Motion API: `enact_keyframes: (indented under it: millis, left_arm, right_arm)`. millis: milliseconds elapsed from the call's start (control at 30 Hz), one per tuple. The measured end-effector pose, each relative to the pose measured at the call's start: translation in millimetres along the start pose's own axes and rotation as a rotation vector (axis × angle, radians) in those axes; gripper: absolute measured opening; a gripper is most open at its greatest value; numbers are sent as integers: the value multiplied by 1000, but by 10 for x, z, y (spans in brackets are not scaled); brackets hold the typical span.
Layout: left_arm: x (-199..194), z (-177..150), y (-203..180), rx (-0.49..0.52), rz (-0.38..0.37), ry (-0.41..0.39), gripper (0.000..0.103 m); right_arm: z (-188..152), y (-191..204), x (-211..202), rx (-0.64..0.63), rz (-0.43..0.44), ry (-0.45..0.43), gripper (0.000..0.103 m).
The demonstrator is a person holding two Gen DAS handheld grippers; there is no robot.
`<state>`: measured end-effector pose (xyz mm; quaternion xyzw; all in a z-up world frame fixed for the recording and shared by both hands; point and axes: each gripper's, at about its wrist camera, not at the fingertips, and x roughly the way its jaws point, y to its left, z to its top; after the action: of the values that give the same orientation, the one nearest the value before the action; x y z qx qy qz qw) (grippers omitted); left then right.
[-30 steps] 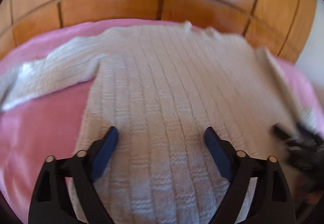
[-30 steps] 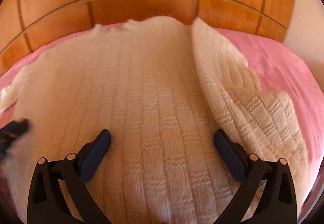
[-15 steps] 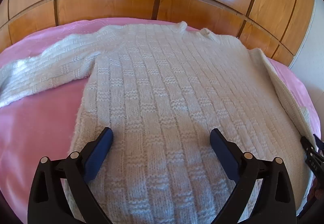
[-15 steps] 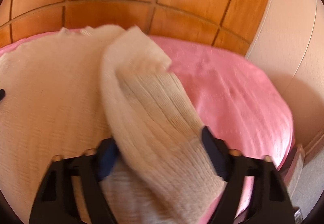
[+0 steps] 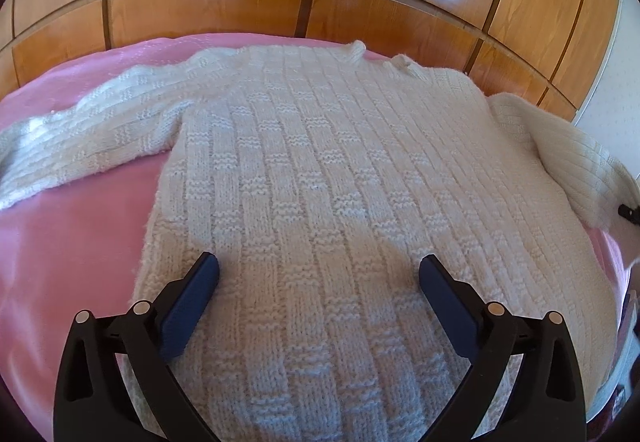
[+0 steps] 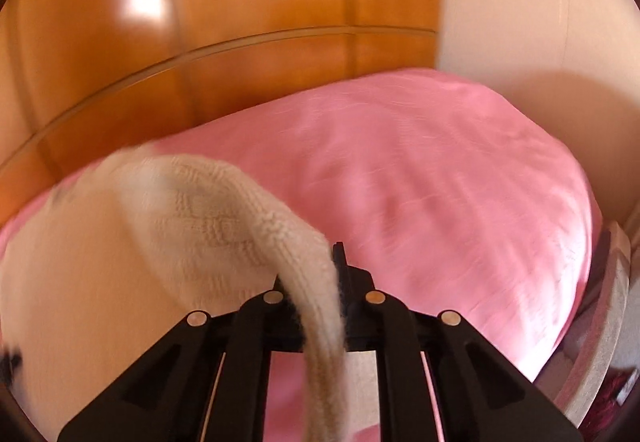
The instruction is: Fold small clothes
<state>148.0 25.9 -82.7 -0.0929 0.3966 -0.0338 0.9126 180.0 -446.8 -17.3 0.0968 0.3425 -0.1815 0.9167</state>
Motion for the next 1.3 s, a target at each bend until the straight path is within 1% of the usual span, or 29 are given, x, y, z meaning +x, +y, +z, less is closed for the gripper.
enact_keyframes:
  millis: [100,200,233,267,333,367,433,467,500,567,600,667,733,833,900,933,967,1033,1067,1133,1167,1200,1300]
  left_arm:
    - [11,4,0,1,-6,1,99]
    - [23,6,3,-3,-13,2,99]
    - [27,9,8,-3,-16,2,99]
    - [31,10,10,-4,-18,2,99]
    - [44,13,5,-1,-16,3,99]
    - [48,10,-1,1,-13,4,99]
    - [55,9,-10,6,-10,4,99]
    - [57,8,-16,7,-8,5,99]
    - [63,9,-22,9,-6,6,99]
    - [64,4,-22,12,-5,6,99]
    - [62,4,-21,12,-6,7,99]
    - [59,2,-23,10,-9,6,99]
    - [54,-1,-19,6,-13,4,99]
    - [33,-3,6,-4,-27,-3,99]
    - [22,-4,18,-9,-33,-4,99]
    - [14,-6,17,-10,-34,-5,99]
    - [6,-7,22,-13,-38,-7,99]
    - [-12,-11,36,-23,-51,-11,99]
    - [-18,-13,43,-28,-56,-13,99]
    - [-32,-15,57,-37,-68,-17,99]
    - [-41,-15,63,-42,-73,-18,99]
    - [-58,-12,76,-50,-78,-20,99]
    - [-161,-2,191,-105,-120,-40,99]
  right_arm:
    - [224,-346,210,77,-76,22,9]
    - [351,-625,421,116,-169,46,9]
    - [375,-700,475,129,-192,51,15]
    - [396,-802,546,156,-231,60,38]
    - [407,-939,644,209,-324,67,68]
    - [401,-1008,659,242,-385,55,69]
    - [359,-1074,637,274,-450,64,73]
    - [316,-1058,607,289,-448,69,76]
    - [269,-1019,561,300,-420,66,78]
    - [191,-837,455,297,-336,52,81]
    - [149,-672,377,271,-287,42,82]
    - [74,-308,193,199,-198,2,94]
    - [0,81,41,121,-106,-35,98]
    - [-120,670,-139,7,41,-45,98]
    - [-211,950,-189,-24,127,-36,98]
    - [-299,1115,-228,-43,169,-32,98]
    - [-389,1308,-256,-85,191,-27,98]
    - [-528,1576,-239,-186,161,-14,98]
    - [-618,1645,-199,-228,133,1,98]
    - [-761,1778,-114,-273,54,33,99]
    - [-796,1809,-35,-287,18,67,101]
    - [-809,1805,16,-290,3,89,101]
    - [-798,1764,58,-278,14,98,101]
